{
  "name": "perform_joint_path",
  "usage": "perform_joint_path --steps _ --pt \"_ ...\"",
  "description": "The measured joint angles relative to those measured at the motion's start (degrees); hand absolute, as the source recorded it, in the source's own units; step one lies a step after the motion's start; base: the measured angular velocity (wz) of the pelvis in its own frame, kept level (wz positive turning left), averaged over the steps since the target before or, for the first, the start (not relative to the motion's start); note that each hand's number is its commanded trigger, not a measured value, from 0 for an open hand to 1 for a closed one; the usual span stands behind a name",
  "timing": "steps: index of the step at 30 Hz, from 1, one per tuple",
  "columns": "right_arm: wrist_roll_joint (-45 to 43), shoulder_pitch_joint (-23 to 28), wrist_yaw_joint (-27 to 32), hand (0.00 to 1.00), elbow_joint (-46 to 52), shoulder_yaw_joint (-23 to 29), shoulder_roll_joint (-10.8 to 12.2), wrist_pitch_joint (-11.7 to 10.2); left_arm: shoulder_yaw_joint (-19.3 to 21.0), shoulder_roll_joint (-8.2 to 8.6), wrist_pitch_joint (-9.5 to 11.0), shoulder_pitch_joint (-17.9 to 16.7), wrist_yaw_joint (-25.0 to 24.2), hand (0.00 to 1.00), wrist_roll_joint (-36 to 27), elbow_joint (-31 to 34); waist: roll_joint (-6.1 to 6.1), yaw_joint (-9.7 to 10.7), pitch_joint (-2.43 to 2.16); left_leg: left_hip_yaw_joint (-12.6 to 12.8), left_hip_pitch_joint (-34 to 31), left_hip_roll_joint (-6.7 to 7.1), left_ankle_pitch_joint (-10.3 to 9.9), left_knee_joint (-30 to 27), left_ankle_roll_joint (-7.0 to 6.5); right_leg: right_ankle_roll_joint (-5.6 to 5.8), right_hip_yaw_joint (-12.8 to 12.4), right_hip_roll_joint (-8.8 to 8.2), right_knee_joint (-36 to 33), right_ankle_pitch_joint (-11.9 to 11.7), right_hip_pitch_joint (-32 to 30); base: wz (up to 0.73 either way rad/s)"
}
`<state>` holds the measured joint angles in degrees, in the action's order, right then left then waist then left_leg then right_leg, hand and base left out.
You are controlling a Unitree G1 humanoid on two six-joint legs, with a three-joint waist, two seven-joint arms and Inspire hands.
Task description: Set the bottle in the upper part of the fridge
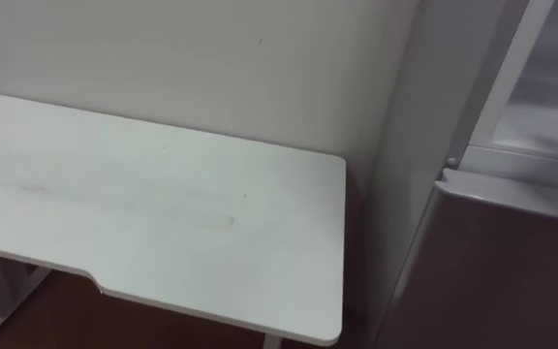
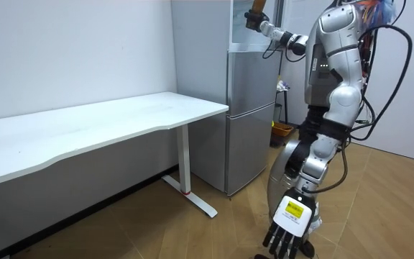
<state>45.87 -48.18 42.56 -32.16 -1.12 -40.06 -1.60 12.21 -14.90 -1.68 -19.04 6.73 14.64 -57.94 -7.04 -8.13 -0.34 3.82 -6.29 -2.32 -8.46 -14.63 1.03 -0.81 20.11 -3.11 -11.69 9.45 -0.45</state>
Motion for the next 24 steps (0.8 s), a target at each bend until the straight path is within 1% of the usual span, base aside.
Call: perform_joint_path --steps 2,4,5,6,8,9,11,13,15,17,18,19,21,22,24 --pt "2.3 -0.3 -1.7 1.0 -3.2 -0.6 0.0 0.1 0.0 0.0 -0.5 0.0 0.0 0.0 0.0 0.1 0.09 -0.2 0.06 -0.2 -0.1 0.0 0.0 -0.1 0.04 -0.01 0.3 0.03 0.0 0.0 0.0 0.06" --pt "3.6 -0.3 -2.4 1.0 -5.5 -1.9 0.0 0.6 0.0 -0.02 -1.3 -0.1 0.0 0.0 0.1 0.2 0.53 -0.4 0.29 -0.3 -0.5 0.0 0.0 -0.2 0.05 -0.03 0.4 0.01 0.0 0.0 -0.3 0.02" --pt "3.4 -0.2 -2.6 1.0 -5.7 -2.1 0.0 0.5 0.0 -0.06 -1.5 -0.1 0.0 0.0 0.1 0.2 0.66 -0.5 0.35 -0.5 -0.7 0.01 0.0 -0.3 0.06 -0.03 0.4 0.02 0.0 0.0 -0.5 0.04" --pt "3.0 -0.7 -2.9 1.0 -5.3 -2.0 -0.3 -0.1 0.0 -0.14 -2.0 -0.2 0.0 0.0 0.2 0.3 0.88 -0.5 0.31 -0.7 -1.2 0.02 0.0 -0.5 0.06 -0.04 0.5 0.04 0.0 0.0 -0.8 0.08" --pt "3.0 -1.0 -3.3 1.0 -6.7 -2.3 -0.4 -0.3 -0.1 -0.58 -2.1 -0.2 0.0 0.0 0.0 0.6 0.84 -0.7 0.49 -1.0 -1.6 0.05 0.0 -0.7 0.1 -0.11 0.7 0.12 0.0 0.1 -0.8 0.09" --pt "1.4 -1.1 -3.4 1.0 -7.9 -2.5 -0.4 -1.5 -0.7 -0.93 -2.1 0.1 -0.1 0.0 0.0 0.7 0.68 -1.2 0.61 -1.1 -1.8 0.0 0.0 -0.9 0.15 -0.14 0.7 0.2 0.0 0.1 -0.8 0.07" --pt "-1.2 -1.7 -3.6 1.0 -10.3 -3.4 -0.5 -2.4 -2.1 -1.22 -2.1 0.6 -0.1 0.0 0.1 0.7 0.65 -1.6 0.65 -1.4 -2.3 -0.04 0.0 -1.3 0.15 -0.17 1.2 0.22 -0.1 0.1 -1.0 0.09" --pt "-3.6 -2.8 -4.2 1.0 -13.2 -5.3 -0.7 -3.3 -3.8 -1.37 -2.0 0.9 -0.1 0.0 -0.2 1.2 1.06 -2.0 1.11 -1.8 -3.0 -0.1 -0.2 -2.1 0.17 -0.24 1.8 0.24 -0.2 0.0 -1.2 0.11" --pt "-3.9 -3.7 -4.9 1.0 -14.5 -6.7 -1.0 -4.2 -5.0 -1.52 -2.0 0.9 -0.1 0.0 -0.4 1.5 1.02 -2.0 1.17 -2.3 -4.2 -0.19 -0.2 -2.4 0.19 -0.41 1.9 0.31 -0.4 -0.1 -2.0 0.06" --pt "-3.8 -3.9 -5.3 1.0 -15.1 -6.7 -1.1 -4.9 -6.0 -1.61 -2.0 1.2 -0.1 0.0 -0.5 1.8 1.19 -2.7 1.35 -2.3 -4.8 -0.32 -0.2 -3.0 0.21 -0.51 1.9 0.36 -0.4 -0.1 -2.7 0.0" --pt "-3.8 -4.0 -5.3 1.0 -15.6 -6.7 -1.1 -5.4 -6.3 -1.61 -2.0 1.5 0.0 0.0 -0.5 1.8 1.26 -3.2 1.4 -2.3 -5.3 -0.33 -0.2 -3.2 0.22 -0.55 1.9 0.34 -0.6 -0.1 -3.0 0.0" --pt "-4.3 -4.5 -5.4 1.0 -15.9 -6.7 -1.1 -5.4 -6.4 -1.63 -2.0 1.8 0.0 0.0 -0.5 1.8 1.27 -3.4 1.39 -2.5 -6.0 -0.34 -0.2 -3.7 0.22 -0.66 2.0 0.27 -1.1 0.0 -3.9 0.05" --pt "-5.7 -4.8 -5.8 1.0 -16.2 -6.7 -1.1 -5.5 -6.4 -1.74 -2.0 1.9 0.0 0.0 -0.6 2.0 1.3 -3.5 1.4 -2.9 -7.2 -0.46 -0.2 -4.4 0.22 -0.75 2.1 0.32 -1.1 0.0 -4.7 0.07" --pt "-6.5 -4.8 -6.1 1.0 -16.4 -6.7 -1.1 -6.1 -6.4 -1.84 -2.0 1.9 0.0 0.0 -0.6 2.1 1.37 -3.5 1.44 -3.1 -7.9 -0.52 -0.2 -4.9 0.21 -0.81 2.5 0.29 -1.2 -0.1 -4.8 0.09" --pt "-7.8 -4.9 -6.0 1.0 -16.4 -6.7 -1.1 -6.5 -6.4 -2.23 -2.0 2.1 0.0 0.0 -1.1 2.3 1.33 -3.7 1.39 -3.4 -8.8 -0.57 -0.2 -5.4 0.22 -0.9 2.8 0.28 -1.4 -0.1 -5.5 0.07"
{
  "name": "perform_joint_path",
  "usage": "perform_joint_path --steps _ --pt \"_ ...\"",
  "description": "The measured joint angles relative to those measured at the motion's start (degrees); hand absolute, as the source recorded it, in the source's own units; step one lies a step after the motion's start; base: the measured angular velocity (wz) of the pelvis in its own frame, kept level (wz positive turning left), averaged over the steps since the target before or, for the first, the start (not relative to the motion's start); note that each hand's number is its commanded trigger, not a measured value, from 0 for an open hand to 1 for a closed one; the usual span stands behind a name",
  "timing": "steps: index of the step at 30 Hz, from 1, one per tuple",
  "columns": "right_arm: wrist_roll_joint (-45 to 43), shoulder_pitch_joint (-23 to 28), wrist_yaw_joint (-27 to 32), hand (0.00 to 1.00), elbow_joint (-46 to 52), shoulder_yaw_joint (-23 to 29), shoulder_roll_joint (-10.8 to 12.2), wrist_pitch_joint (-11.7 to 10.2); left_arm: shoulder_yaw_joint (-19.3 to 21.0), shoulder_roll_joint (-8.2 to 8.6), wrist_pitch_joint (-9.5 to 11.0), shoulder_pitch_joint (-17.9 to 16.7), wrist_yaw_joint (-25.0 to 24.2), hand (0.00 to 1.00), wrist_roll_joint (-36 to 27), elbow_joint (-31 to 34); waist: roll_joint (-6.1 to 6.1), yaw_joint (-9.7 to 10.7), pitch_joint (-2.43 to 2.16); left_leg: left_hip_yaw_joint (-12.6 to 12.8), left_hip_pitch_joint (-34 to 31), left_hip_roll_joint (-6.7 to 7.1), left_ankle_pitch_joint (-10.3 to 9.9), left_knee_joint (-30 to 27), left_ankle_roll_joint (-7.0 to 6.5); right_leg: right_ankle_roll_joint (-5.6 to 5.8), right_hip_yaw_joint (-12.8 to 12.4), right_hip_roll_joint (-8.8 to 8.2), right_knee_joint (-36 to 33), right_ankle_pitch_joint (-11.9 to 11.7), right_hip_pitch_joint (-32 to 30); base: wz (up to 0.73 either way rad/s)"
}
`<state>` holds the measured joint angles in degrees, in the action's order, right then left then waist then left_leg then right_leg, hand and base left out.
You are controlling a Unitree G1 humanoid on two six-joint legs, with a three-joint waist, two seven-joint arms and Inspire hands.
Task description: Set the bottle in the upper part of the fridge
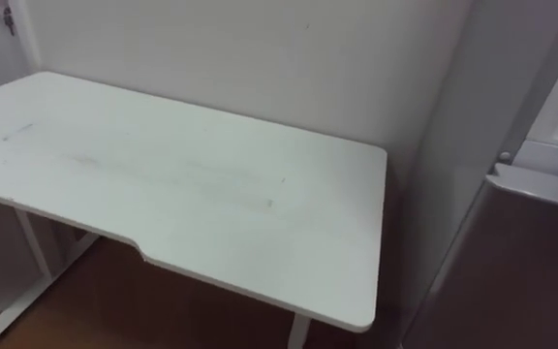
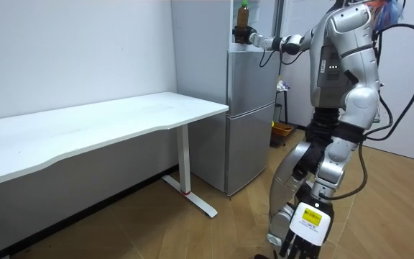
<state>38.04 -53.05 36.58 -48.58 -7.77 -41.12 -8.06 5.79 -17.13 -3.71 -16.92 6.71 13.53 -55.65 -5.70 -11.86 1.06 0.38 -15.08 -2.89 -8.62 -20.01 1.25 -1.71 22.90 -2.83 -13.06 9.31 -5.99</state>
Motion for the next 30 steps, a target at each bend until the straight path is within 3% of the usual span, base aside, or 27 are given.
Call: perform_joint_path --steps 8,11,12,21,25,30 --pt "-0.4 -0.3 -1.3 0.99 -0.3 -0.1 0.0 -0.1 -0.3 -1.74 0.0 0.8 -0.6 0.0 -0.5 0.0 0.38 -2.0 0.01 -0.3 -0.5 -0.4 0.0 -0.7 0.23 -0.32 0.1 0.38 -0.1 -0.1 -0.1 0.01" --pt "-0.4 -0.3 -2.1 0.49 -0.8 -0.1 0.0 -0.2 -0.4 -1.84 0.0 0.8 -0.9 0.0 -0.5 0.1 0.38 -2.7 0.0 -0.3 -0.4 -0.47 0.1 -0.7 0.28 -0.37 0.0 0.41 -0.2 -0.1 0.0 0.0" --pt "-0.4 -0.3 -2.6 0.0 -1.0 -0.1 0.0 -0.2 -0.4 -1.84 0.0 0.8 -1.0 0.0 -0.5 0.1 0.4 -2.8 0.02 -0.3 -0.4 -0.46 0.1 -0.8 0.28 -0.42 0.0 0.38 -0.4 -0.1 -0.1 0.0" --pt "10.0 -3.9 -9.3 0.0 -10.5 -2.4 -1.2 -0.3 -0.3 -2.55 -0.1 1.0 -1.1 0.0 -0.4 0.8 -0.56 -3.7 -0.1 -0.2 0.5 -0.54 0.1 -0.6 0.37 -0.53 -0.2 0.38 -0.7 0.0 0.3 -0.01" --pt "12.4 -5.1 -10.6 0.0 -12.1 -2.3 -2.9 2.4 0.9 -2.75 -0.9 -0.4 -1.1 0.0 -0.4 2.8 -0.67 -4.2 -0.12 -0.5 0.3 -0.51 0.1 -0.8 0.36 -0.23 0.2 0.38 -0.5 0.2 0.8 0.04" --pt "13.0 -5.2 -12.3 0.0 -12.6 -2.3 -3.8 3.2 0.9 -3.62 -1.1 -1.6 -1.1 0.0 -0.5 2.8 -0.7 -4.2 -0.14 -0.5 0.3 -0.51 0.1 -0.9 0.36 -0.45 0.7 0.32 -0.6 0.1 0.9 0.03"
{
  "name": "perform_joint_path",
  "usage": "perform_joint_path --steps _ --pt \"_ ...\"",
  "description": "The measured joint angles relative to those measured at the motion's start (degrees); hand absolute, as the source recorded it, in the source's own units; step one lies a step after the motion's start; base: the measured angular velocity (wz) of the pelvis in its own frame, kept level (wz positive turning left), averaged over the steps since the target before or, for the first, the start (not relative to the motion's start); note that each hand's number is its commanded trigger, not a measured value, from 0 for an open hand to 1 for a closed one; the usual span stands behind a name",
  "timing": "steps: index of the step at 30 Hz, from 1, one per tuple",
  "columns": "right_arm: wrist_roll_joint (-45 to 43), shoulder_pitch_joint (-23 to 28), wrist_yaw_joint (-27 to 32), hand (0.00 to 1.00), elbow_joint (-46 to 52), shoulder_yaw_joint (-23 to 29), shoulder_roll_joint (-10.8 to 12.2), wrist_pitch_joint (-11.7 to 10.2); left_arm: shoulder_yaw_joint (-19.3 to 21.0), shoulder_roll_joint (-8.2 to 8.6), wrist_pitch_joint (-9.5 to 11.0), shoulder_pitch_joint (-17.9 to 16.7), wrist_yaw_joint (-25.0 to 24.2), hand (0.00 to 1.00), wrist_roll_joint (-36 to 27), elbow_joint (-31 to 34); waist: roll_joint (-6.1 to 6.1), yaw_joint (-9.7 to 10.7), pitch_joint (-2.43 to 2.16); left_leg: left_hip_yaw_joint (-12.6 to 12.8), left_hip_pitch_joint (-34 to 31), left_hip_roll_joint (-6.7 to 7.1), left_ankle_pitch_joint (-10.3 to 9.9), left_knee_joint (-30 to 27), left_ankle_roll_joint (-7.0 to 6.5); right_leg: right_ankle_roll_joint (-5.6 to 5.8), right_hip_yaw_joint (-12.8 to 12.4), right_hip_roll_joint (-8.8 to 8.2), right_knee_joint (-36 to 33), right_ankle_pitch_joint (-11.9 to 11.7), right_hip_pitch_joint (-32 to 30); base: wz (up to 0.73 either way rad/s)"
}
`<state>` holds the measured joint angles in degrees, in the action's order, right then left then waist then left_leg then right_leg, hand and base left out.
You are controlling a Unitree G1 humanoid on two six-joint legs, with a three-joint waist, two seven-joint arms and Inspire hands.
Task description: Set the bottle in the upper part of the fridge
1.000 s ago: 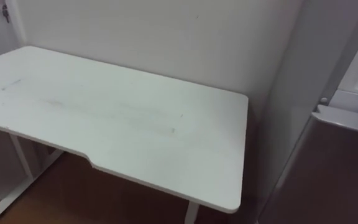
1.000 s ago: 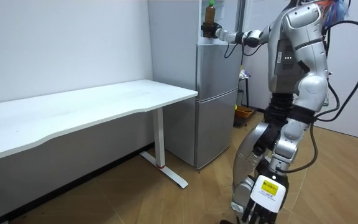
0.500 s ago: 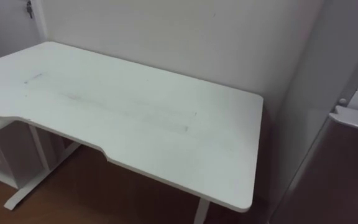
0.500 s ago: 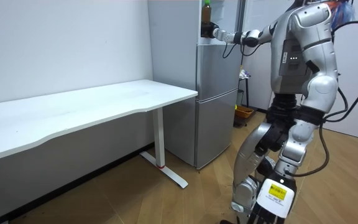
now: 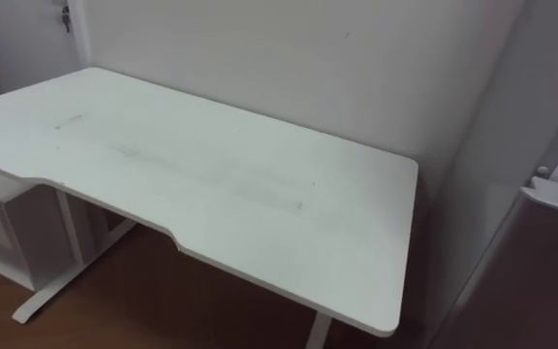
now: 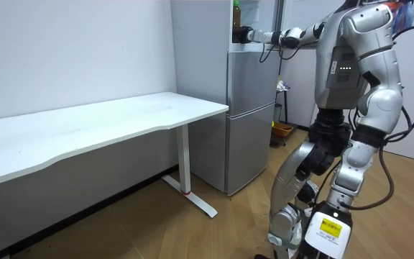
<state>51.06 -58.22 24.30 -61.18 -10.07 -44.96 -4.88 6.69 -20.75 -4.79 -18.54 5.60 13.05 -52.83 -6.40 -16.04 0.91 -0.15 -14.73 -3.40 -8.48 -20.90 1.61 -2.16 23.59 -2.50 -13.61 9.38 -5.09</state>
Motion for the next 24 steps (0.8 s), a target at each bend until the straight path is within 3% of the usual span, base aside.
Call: perform_joint_path --steps 11,24 --pt "0.7 0.0 -1.6 0.0 -0.3 0.0 -0.3 0.7 0.0 -0.21 0.1 -1.4 0.0 0.0 0.0 0.0 -0.53 0.1 -0.36 0.0 0.3 0.1 0.0 0.2 0.0 -0.03 0.4 -0.22 -0.2 0.1 0.2 0.0" --pt "0.7 0.0 -3.1 0.0 -1.2 0.0 -0.3 1.4 -0.1 -0.21 0.0 -1.4 -0.2 0.0 0.0 0.0 -1.09 0.3 0.16 0.0 1.5 0.19 0.0 0.8 0.03 0.35 0.2 -0.2 0.1 0.4 1.1 0.0"
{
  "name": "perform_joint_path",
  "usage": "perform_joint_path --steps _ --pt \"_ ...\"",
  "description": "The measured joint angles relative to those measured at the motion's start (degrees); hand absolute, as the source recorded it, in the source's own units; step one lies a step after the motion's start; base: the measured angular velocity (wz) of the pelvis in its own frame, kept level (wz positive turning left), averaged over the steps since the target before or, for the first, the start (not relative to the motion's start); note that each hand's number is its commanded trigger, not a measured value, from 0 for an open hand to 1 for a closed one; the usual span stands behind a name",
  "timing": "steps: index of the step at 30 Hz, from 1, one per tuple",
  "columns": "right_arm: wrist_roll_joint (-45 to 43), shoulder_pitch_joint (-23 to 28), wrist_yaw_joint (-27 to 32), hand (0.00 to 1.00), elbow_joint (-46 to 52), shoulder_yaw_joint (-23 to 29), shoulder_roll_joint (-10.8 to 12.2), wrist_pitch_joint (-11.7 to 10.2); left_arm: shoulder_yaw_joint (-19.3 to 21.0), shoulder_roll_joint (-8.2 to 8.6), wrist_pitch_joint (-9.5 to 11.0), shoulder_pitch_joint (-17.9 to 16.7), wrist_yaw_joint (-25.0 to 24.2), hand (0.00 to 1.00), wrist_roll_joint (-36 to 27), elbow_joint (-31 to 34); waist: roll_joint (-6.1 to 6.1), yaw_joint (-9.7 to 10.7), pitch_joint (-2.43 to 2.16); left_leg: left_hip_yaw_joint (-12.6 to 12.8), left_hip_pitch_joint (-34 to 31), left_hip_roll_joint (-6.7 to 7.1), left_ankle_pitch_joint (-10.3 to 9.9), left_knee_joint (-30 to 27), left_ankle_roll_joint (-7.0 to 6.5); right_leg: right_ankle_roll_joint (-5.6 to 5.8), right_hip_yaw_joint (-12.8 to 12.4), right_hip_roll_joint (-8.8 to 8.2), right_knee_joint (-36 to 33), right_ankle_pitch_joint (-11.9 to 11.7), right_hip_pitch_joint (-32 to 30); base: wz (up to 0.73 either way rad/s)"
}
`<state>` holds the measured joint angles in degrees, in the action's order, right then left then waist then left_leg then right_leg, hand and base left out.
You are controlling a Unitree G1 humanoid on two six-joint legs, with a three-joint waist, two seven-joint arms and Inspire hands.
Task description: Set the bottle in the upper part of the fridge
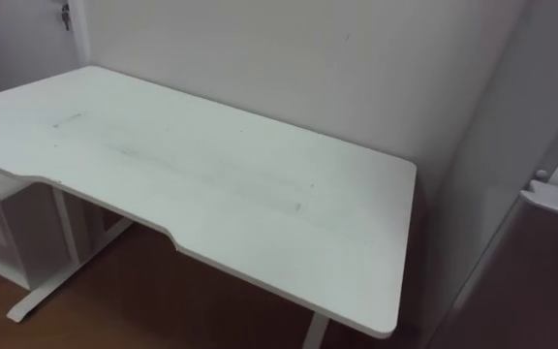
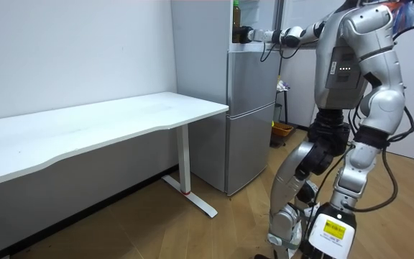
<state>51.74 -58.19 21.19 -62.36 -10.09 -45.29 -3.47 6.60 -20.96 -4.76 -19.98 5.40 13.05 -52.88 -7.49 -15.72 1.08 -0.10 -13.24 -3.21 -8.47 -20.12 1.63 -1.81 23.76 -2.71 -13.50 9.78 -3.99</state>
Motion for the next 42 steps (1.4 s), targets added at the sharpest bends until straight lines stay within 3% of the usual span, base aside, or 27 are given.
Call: perform_joint_path --steps 6,11,14,17,24,32,42 --pt "0.3 0.1 -1.1 0.0 1.4 0.0 0.1 1.4 0.0 0.24 0.0 0.0 0.0 0.0 -0.1 0.0 -0.04 1.5 -0.19 0.1 0.9 -0.01 0.1 0.8 0.12 -0.29 0.0 0.11 0.8 -0.2 1.1 0.03" --pt "2.9 0.3 -3.3 0.0 4.3 0.0 0.1 1.9 0.0 0.51 -0.1 0.0 0.1 0.0 0.0 0.0 0.84 2.9 -0.38 0.3 1.7 0.02 0.1 1.2 0.16 -0.33 -0.1 0.12 1.0 -0.2 1.6 -0.02" --pt "3.9 0.3 -6.0 0.0 5.3 0.0 0.0 2.3 0.1 1.91 -0.3 0.0 0.1 0.0 0.0 0.0 2.3 3.1 -1.19 1.4 3.6 0.1 0.1 2.7 0.16 -0.25 -0.2 -0.06 1.0 -0.2 2.6 -0.13" --pt "4.0 0.4 -7.8 0.0 5.3 0.0 0.0 2.9 0.4 2.54 -0.3 -0.2 -0.1 0.0 0.0 0.0 2.91 3.5 -1.55 1.7 4.9 0.14 0.1 3.6 0.2 -0.15 -0.4 -0.19 1.7 -0.1 3.7 -0.04" --pt "3.9 3.6 -11.6 0.0 8.4 0.7 0.0 3.6 2.8 2.86 -0.7 -1.3 -1.1 0.0 0.1 0.1 2.76 5.7 -1.67 1.7 8.0 0.38 0.1 5.1 0.48 0.09 -0.3 -0.13 2.8 0.4 6.2 0.01" --pt "2.6 9.7 -12.4 0.0 15.9 2.6 0.0 3.7 4.5 2.97 0.1 -1.5 -0.5 0.0 0.0 -0.3 2.03 6.4 -1.71 2.3 10.1 0.96 0.0 6.6 0.31 0.61 -1.7 -0.17 2.8 0.7 7.2 -0.04" --pt "-0.6 14.4 -12.7 0.0 25.2 5.3 0.0 3.6 6.8 4.9 0.1 -2.5 0.5 0.0 0.0 0.0 1.73 7.6 -1.56 2.6 10.9 0.95 0.0 7.3 0.32 0.69 -2.3 -0.16 3.0 0.9 7.9 0.0"
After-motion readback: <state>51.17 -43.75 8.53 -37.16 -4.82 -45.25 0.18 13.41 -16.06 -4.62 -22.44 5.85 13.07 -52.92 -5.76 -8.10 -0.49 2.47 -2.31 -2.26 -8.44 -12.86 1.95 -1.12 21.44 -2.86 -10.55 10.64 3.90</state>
